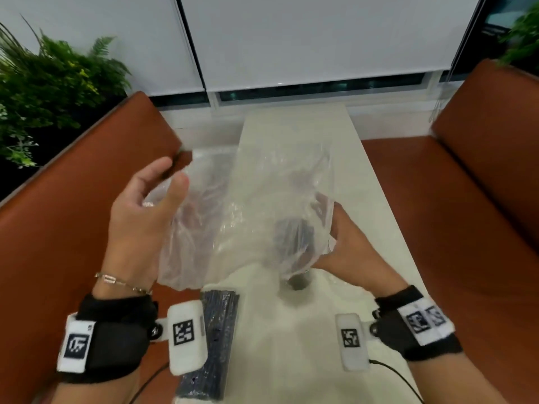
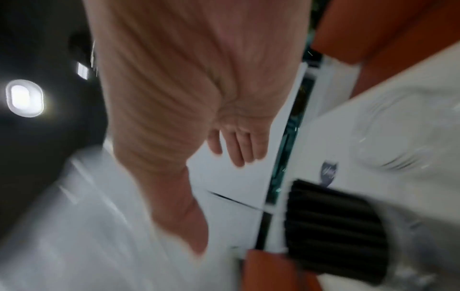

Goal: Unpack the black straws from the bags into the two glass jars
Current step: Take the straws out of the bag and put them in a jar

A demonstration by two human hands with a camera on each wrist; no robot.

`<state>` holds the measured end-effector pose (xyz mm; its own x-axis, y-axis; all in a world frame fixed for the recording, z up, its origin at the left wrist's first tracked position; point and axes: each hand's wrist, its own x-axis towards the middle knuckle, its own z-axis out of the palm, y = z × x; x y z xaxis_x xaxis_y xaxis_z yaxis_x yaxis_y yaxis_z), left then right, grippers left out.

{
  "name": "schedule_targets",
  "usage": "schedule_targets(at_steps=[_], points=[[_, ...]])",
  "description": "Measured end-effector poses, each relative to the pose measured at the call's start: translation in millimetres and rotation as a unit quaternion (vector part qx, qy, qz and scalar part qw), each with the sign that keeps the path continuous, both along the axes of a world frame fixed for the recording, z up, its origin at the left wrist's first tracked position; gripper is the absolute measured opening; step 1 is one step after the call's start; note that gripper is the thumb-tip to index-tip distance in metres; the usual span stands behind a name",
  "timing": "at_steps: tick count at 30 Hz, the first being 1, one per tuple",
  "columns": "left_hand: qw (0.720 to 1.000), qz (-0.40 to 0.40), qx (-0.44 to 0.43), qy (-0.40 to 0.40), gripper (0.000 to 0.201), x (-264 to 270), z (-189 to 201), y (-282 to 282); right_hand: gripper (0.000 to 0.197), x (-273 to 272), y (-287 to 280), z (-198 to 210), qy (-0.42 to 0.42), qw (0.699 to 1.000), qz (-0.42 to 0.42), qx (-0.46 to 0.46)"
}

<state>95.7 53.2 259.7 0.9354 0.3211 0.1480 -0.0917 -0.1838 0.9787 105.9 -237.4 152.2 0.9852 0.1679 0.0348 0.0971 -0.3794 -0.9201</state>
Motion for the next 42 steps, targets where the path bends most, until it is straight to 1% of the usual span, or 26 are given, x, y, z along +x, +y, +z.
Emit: schedule_targets(at_steps=[2,4,5,7,9,11,12,14,15,16,18,19,21,23,24,27,29,31,32,33,34,35,36,37,39,42], points=[[0.999,0.018,-0.042,0.020,0.055,-11.8,-17.0,4.1,0.121,-15.4,-6.9,28.2,0.039,0.995,0.079,0.053],[0.995,0.033,-0.087,0.035,0.059,-21.3,-32.4,8.0,0.115,-27.7,-8.2,39.5,0.074,0.984,0.134,0.094],[0.992,0.032,-0.117,0.041,0.062,-26.2,-39.5,9.6,0.105,-33.2,-7.4,41.4,0.085,0.980,0.137,0.115],[0.981,0.010,-0.189,0.050,0.062,-35.1,-53.8,14.2,0.071,-40.1,-4.3,37.2,0.075,0.981,0.100,0.146],[0.961,-0.054,-0.258,0.084,0.056,-42.0,-69.0,18.2,0.039,-44.6,-2.5,24.8,0.052,0.986,0.045,0.155],[0.940,-0.125,-0.283,0.145,0.061,-47.9,-87.1,23.4,0.020,-50.3,-2.3,12.3,0.037,0.991,0.012,0.131],[0.926,-0.150,-0.299,0.177,0.066,-50.1,-96.9,26.9,0.017,-54.2,-3.7,7.0,0.041,0.992,0.006,0.121],[0.899,-0.165,-0.343,0.216,0.068,-53.0,-113.1,30.5,0.023,-63.0,-10.2,-1.9,0.071,0.991,-0.002,0.112],[0.895,-0.145,-0.363,0.217,0.063,-54.6,-120.4,31.0,0.025,-68.0,-14.3,-4.8,0.089,0.990,-0.006,0.108],[0.900,-0.102,-0.368,0.209,0.057,-56.4,-127.8,31.4,0.025,-72.6,-18.2,-7.8,0.103,0.989,-0.009,0.101],[0.931,0.012,-0.323,0.168,0.050,-65.8,-131.7,25.3,0.027,-82.1,-26.9,-20.3,0.135,0.987,-0.020,0.085],[0.944,0.035,-0.293,0.146,0.049,-70.8,-134.2,22.7,0.030,-87.0,-30.0,-27.9,0.149,0.985,-0.027,0.080],[0.953,0.004,-0.269,0.138,0.047,-81.3,-137.3,12.5,0.040,-97.6,-35.2,-45.8,0.168,0.981,-0.033,0.088],[0.948,-0.063,-0.237,0.201,0.046,-93.6,-142.6,2.0,0.045,-109.2,-38.7,-62.0,0.182,0.975,-0.045,0.123],[0.940,-0.094,-0.211,0.250,0.051,-100.3,-150.9,-0.1,0.044,-114.8,-40.3,-69.7,0.188,0.971,-0.051,0.142],[0.888,-0.175,-0.191,0.381,0.059,-124.5,-181.7,-12.8,0.041,-131.1,-39.4,-87.9,0.198,0.962,-0.097,0.161],[0.870,-0.155,-0.202,0.422,0.056,-139.7,-208.6,-23.3,0.041,-140.9,-37.8,-101.6,0.205,0.959,-0.131,0.147],[0.883,-0.099,-0.199,0.412,0.042,-149.7,-233.6,-34.7,0.027,-150.8,-38.8,-116.0,0.248,0.949,-0.140,0.137],[0.895,-0.078,-0.188,0.396,0.032,-153.6,-243.2,-40.3,0.017,-156.8,-39.6,-121.5,0.297,0.936,-0.125,0.143],[0.905,-0.060,-0.176,0.382,0.021,-155.4,-251.0,-45.1,0.017,-163.2,-41.6,-127.9,0.359,0.914,-0.099,0.159],[0.913,-0.046,-0.165,0.369,0.013,-156.5,-258.3,-48.5,0.024,-169.8,-44.4,-136.5,0.424,0.885,-0.074,0.179],[0.919,-0.042,-0.150,0.361,0.008,-157.5,-265.4,-51.9,0.027,-176.5,-45.9,-143.7,0.474,0.856,-0.050,0.200],[0.924,-0.043,-0.131,0.357,0.008,-158.5,-273.0,-54.8,0.029,-181.9,-47.8,-151.2,0.502,0.839,-0.031,0.208],[0.928,-0.049,-0.102,0.355,0.011,-159.1,-280.0,-57.1,0.033,-186.6,-48.6,-156.8,0.514,0.834,-0.012,0.199],[0.935,-0.047,-0.010,0.351,0.025,-157.0,-286.9,-60.1,0.034,-192.2,-51.5,-166.7,0.504,0.849,-0.001,0.157],[0.933,-0.007,0.170,0.318,0.051,-147.6,-290.0,-48.7,0.036,-186.0,-65.9,-171.8,0.454,0.883,-0.078,0.094]])
